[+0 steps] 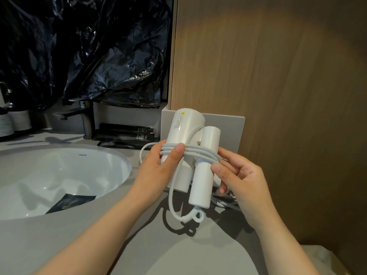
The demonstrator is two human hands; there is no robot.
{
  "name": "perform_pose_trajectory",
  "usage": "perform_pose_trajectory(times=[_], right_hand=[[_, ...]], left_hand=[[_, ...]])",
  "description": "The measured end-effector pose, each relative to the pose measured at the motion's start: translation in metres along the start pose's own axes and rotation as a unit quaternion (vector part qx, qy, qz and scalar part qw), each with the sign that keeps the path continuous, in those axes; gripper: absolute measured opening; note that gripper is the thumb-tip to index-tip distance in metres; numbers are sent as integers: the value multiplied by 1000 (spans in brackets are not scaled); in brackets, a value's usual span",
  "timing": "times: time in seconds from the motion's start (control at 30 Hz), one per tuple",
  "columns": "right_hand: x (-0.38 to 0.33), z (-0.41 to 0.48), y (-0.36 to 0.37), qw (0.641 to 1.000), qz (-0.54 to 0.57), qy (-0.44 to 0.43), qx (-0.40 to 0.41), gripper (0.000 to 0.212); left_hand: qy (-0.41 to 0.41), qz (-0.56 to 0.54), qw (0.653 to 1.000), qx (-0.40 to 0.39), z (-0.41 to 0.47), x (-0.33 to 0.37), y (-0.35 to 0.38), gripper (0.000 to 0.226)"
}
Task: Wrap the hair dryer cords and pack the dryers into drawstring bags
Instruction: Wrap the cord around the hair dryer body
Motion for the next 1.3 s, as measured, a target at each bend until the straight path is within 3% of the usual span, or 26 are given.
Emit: perform_pose_trajectory(times=[0.13,0.37,0.6,0.8,1.1,1.3], right_hand=[[1,0,-1,1000,1,-17,0,40],[-2,-2,3,996,-12,-23,-85,59],[-2,-1,-1,996,-11,-29,-82,52],[-1,0,-3,996,-12,-46,-73,48],[1,4,-8,997,-48,-63,0,65],[11,9,-10,996,-86,11,5,78]], left_hand=[[20,33,999,21,-1,-3,-1,59],[-50,-55,997,2,3,-6,-8,56],[-35,-67,991,-108,-3,-9,1,103],[-42,-115,983,-135,-4,-11,1,90],[-78,-183,966,-165,-4,-12,3,84],[-58,-188,961,-193,-6,-8,2,80]])
Point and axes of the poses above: each hand's wrist, its own z-axis towards the middle knuckle, its own y-axis out of the palm, x = y × z, the point moved 2 cm from there along z, towards the middle knuckle, and after that the axes turned 12 degrees about y, right-handed, at the moved point
